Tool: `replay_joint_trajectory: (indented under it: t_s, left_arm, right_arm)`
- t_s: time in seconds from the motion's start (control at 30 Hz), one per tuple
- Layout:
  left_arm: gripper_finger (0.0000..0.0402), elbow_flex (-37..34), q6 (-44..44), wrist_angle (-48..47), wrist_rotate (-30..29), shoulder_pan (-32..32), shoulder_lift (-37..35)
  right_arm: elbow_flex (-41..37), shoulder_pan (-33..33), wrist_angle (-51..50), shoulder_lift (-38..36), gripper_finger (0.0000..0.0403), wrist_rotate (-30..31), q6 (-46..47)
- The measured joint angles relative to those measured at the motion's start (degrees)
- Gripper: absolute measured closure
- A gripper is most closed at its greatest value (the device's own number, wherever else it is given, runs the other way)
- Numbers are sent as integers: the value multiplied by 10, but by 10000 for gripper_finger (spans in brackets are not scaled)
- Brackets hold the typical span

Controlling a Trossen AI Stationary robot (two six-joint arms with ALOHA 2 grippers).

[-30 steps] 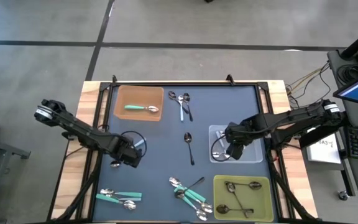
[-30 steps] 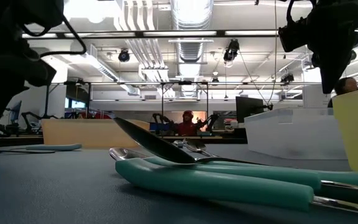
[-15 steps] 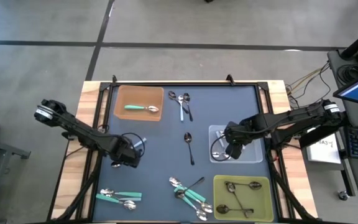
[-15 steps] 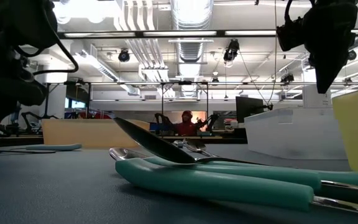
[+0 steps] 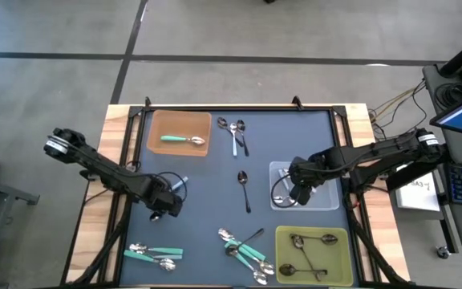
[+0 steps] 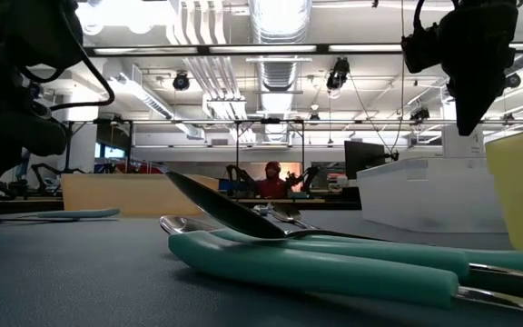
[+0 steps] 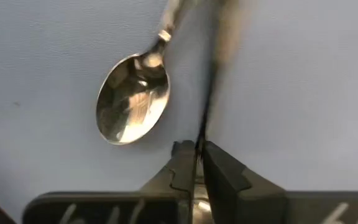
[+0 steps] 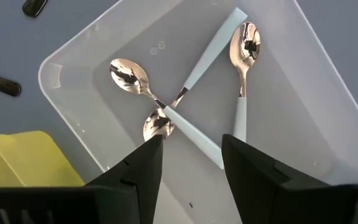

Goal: Sort silverware by color (type)
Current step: Put the black spoon into the yellow bin

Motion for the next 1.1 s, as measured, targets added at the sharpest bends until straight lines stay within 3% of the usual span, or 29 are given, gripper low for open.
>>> replay_joint_trajectory:
  t_s: [0.23, 0.43, 0.83, 0.97, 1.1]
  left_arm:
    - [399, 42, 14, 0, -28, 0, 1]
    - [400, 116, 35, 12, -137, 0, 1]
    - [401, 235, 100, 85, -410, 2, 2]
    - [401, 261, 126, 135, -448, 4, 23]
    - [401, 296, 156, 165, -448, 10, 63]
  right_arm:
    - [0, 0, 0, 0, 248, 6, 0]
    - [0, 0, 40, 0, 248, 25, 3]
    - [-5, -32, 488, 12, 248, 85, -5]
    - [-3, -50, 613, 41, 248, 83, 21]
    - [17, -58, 648, 83, 248, 62, 35]
